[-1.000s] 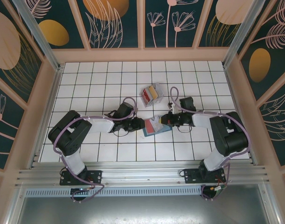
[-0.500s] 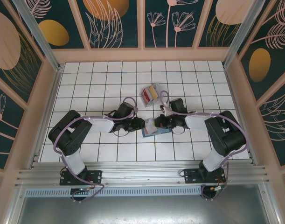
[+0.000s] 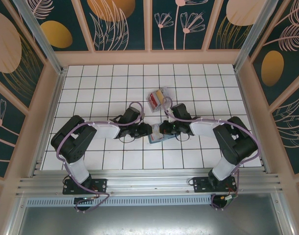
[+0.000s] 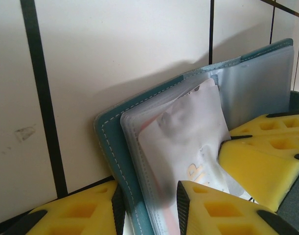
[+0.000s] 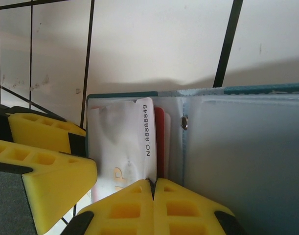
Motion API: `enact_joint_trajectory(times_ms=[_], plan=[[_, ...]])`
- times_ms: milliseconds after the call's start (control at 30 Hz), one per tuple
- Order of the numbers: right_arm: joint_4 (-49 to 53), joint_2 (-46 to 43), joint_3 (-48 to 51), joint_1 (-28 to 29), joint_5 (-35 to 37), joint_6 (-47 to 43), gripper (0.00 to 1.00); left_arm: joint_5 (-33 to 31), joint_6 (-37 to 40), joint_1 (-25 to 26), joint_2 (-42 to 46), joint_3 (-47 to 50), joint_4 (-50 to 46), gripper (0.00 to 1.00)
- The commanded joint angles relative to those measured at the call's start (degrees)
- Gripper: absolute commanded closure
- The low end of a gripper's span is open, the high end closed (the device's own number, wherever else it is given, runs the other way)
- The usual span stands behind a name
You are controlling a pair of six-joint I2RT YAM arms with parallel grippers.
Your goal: Put the credit cards into the card holder
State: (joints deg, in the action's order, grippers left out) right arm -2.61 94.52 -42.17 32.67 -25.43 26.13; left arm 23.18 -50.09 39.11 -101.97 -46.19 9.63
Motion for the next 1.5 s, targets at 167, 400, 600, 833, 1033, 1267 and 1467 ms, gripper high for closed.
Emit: enact_joint_trajectory(times_ms=[167, 400, 600, 833, 1033, 1267, 1467], plan=[[4.3, -0.7, -1.7, 2.9, 6.8, 1.5, 0.93, 0.1, -0.1, 0.4, -2.0, 0.2, 2.3, 0.64], [6.8, -3.6, -1.1, 3.2, 10.1, 1.8, 0.85, 0.0, -0.1, 0.5, -2.0, -0.2, 2.1, 0.64], [8.0, -5.4, -1.2, 3.4, 11.2, 1.6, 0.88, -0.2, 0.1, 0.5, -1.7, -0.2, 2.0, 0.64], [8.0, -3.4, -1.7, 5.4, 11.8, 1.7, 0.91, -0.4, -0.2, 0.4, -1.3, 0.2, 2.3, 0.64], [8.5, -3.0, -2.0, 6.8, 13.0, 2.1, 0.90, -0.4, -0.2, 0.5, -1.3, 0.0, 2.2, 0.64], [7.3, -2.2, -1.2, 9.9, 15.2, 6.0, 0.90, -0.4, -0.3, 0.5, -1.3, 0.0, 2.4, 0.64], [10.8, -3.8, -2.9, 10.3, 19.8, 5.4, 0.84, -1.5, 0.0, 0.5, -0.3, 0.3, 1.8, 0.64]])
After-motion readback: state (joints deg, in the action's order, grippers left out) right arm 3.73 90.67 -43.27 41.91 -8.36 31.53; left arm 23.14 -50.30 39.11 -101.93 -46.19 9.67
